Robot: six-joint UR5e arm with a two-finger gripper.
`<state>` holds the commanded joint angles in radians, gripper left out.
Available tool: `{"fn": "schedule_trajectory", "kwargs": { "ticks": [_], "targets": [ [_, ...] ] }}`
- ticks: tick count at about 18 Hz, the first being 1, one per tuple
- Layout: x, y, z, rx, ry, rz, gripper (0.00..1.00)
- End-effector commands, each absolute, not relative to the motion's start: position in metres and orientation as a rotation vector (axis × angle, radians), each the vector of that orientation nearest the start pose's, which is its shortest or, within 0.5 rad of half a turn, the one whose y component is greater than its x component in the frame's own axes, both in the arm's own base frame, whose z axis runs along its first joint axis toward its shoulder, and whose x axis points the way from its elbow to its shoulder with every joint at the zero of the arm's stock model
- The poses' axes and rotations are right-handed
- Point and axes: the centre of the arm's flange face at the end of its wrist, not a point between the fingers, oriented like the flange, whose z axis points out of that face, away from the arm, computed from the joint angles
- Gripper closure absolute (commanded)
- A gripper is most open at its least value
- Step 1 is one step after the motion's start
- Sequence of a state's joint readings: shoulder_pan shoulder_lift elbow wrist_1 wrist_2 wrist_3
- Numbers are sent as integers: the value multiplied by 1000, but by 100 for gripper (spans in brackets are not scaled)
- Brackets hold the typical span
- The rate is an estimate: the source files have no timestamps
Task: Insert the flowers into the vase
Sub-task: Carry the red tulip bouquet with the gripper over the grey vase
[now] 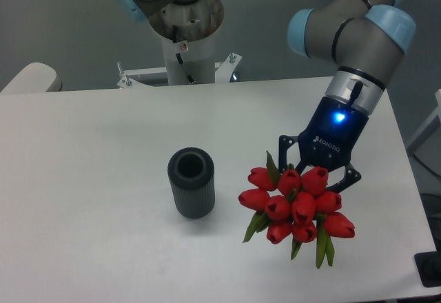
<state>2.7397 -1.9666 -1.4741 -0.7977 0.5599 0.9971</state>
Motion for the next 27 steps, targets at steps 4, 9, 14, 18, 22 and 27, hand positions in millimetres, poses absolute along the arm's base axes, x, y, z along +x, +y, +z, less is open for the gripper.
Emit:
{"fn": "schedule_trajectory", "kwargs": {
  "ticks": [4,9,14,18,22,27],
  "targets": [
    [-498,458,441,-2052,109,-114,68],
    [-486,466,449,-2000,115,-172,68],
    [-477,468,460,-1956,81,-238,67],
    [-465,478,463,-1946,96,-264,66],
    [-459,479,467,-1877,120,-316,66],
    [-443,476,467,-1798,143,-382,66]
  ]
}}
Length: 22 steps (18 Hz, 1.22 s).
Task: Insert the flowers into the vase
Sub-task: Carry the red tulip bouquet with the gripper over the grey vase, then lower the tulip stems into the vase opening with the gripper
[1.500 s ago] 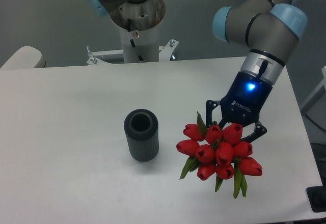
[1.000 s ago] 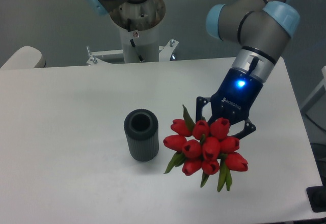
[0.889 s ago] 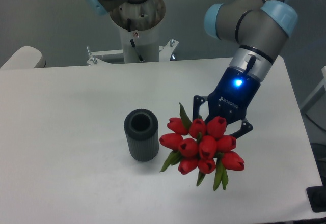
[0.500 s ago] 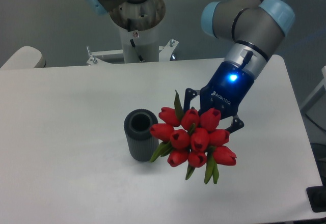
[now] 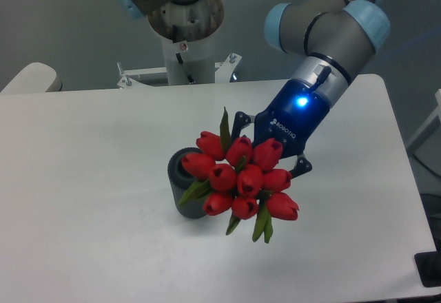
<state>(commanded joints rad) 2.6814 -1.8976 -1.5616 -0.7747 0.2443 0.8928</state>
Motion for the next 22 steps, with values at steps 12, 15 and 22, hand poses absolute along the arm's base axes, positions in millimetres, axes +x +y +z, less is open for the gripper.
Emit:
{"fn": "schedule_trajectory", "kwargs": {
  "ticks": [12,15,22],
  "targets": [
    [-378,466,443,-1686,252,-444,65],
    [-375,465,442,-1678,263,-442,65],
    [-367,458,432,-1671,295,-409,65]
  ]
}}
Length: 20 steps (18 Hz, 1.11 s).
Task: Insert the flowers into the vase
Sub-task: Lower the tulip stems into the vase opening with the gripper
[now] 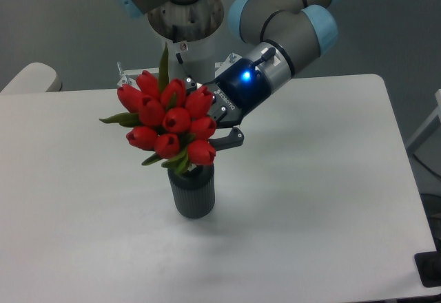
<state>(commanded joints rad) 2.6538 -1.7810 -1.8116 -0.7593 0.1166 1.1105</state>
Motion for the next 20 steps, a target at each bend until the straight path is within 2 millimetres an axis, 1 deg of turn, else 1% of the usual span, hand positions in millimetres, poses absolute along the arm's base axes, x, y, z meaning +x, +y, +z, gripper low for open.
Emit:
{"fn": "schedule_trajectory", "kwargs": {
  "ticks": [2,3,6,11,16,20],
  "targets": [
    [-367,457,428,-1666,312,-392,65],
    [-365,456,423,-1666,318,-391,64],
    [-362,449,401,-1658,345,-361,63],
    [-351,444,374,-1662,347,-369,63],
    [-350,440,362,-1656,369,-347,63],
    [-354,430,351,-1656,366,-322,63]
  ]
}}
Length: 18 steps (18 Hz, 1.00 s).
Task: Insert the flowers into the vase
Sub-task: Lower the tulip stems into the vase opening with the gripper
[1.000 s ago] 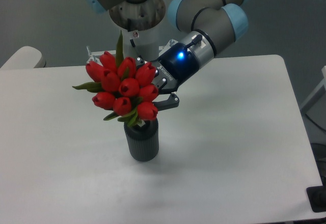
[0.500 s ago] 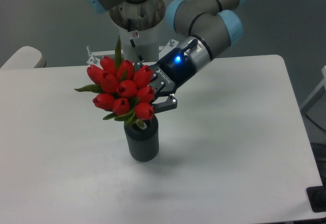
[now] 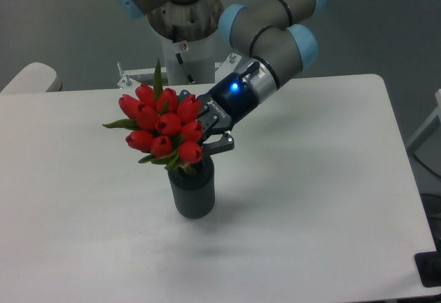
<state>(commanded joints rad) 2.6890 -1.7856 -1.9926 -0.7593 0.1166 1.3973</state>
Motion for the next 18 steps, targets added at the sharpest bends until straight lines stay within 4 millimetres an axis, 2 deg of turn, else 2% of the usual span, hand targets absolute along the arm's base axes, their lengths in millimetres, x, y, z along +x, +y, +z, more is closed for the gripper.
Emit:
{"fn": "schedule_trajectory", "kwargs": {
  "ticks": [9,18],
  "targets": [
    [-344,428,328,-1655,371,-334,63],
    [-351,425,310,-1649,392,-303,61]
  ]
}}
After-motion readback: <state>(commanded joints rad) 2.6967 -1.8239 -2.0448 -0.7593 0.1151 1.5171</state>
